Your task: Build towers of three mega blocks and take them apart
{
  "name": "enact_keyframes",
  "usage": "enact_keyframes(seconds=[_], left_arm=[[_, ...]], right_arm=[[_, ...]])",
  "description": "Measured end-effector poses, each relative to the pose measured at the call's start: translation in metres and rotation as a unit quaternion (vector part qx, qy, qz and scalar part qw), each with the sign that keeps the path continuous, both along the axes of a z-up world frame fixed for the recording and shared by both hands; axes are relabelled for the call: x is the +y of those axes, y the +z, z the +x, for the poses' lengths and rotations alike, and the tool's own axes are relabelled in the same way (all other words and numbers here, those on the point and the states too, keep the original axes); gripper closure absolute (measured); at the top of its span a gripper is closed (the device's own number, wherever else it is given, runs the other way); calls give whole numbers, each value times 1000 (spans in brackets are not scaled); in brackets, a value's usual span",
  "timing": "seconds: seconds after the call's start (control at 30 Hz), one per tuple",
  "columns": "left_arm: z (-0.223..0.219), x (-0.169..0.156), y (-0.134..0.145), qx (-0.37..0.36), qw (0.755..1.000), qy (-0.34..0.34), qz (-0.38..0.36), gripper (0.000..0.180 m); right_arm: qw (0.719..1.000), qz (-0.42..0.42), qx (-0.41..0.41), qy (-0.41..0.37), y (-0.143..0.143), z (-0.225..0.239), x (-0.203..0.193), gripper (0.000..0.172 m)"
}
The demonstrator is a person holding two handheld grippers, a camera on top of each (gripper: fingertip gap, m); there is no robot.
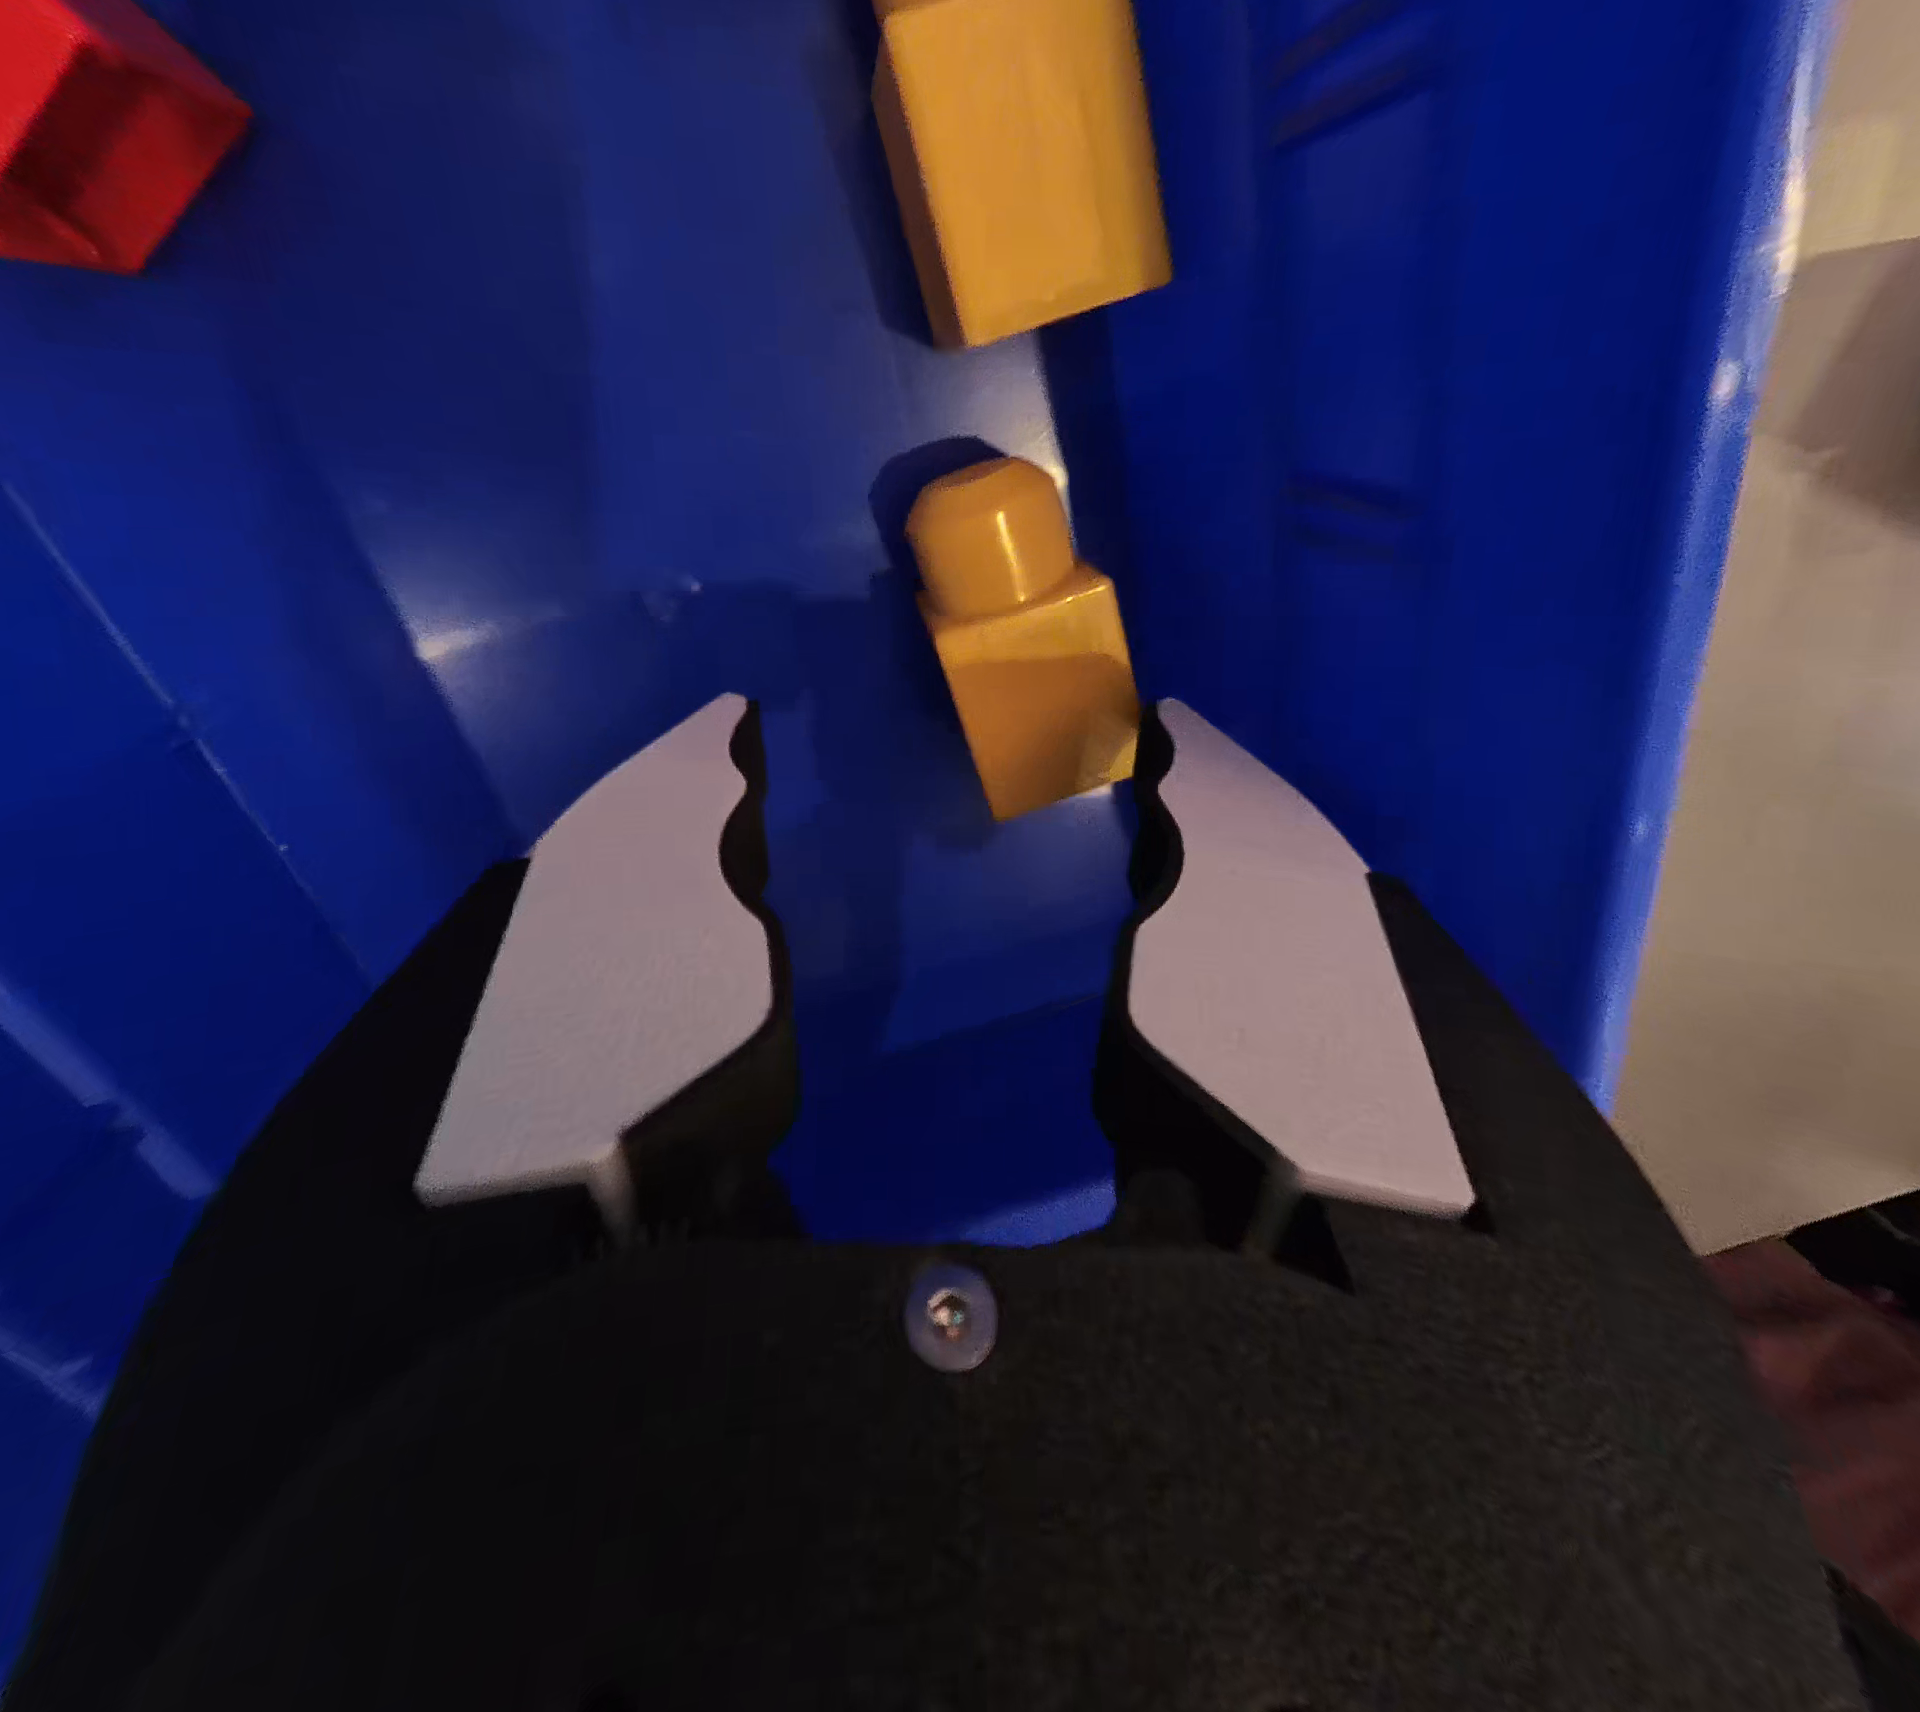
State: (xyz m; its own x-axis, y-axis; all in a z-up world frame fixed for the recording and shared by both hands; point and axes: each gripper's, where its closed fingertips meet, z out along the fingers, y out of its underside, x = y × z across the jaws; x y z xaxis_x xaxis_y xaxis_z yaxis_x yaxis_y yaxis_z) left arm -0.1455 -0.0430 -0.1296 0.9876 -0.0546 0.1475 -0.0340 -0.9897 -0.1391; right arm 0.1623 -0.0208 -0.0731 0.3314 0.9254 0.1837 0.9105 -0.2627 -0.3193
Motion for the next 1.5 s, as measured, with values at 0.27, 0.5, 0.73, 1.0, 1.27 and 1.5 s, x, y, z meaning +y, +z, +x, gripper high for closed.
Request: enact_keyframes(seconds=[0.27,0.5,0.73,1.0,1.27,1.5], left_arm=[[-9,1,9,-30,999,-10,30,117],[-6,-10,-19,33,996,-72,-29,143],[-17,5,45,27,989,-81,119,144],[149,-56,194,-210,841,-324,378,144],[222,-80,187,-225,807,-422,347,144],[231,-71,196,-245,795,-415,369,118]], right_arm=[[1000,-5,-11,11,-6,-4,-3,123],[1000,-1,-14,11,-8,-3,-2,125],[992,23,120,24,27,-26,8,128],[823,-78,524,204,159,-90,-74,135],[806,-94,539,227,169,-90,-93,134],[802,-118,542,219,170,-82,-88,144]])
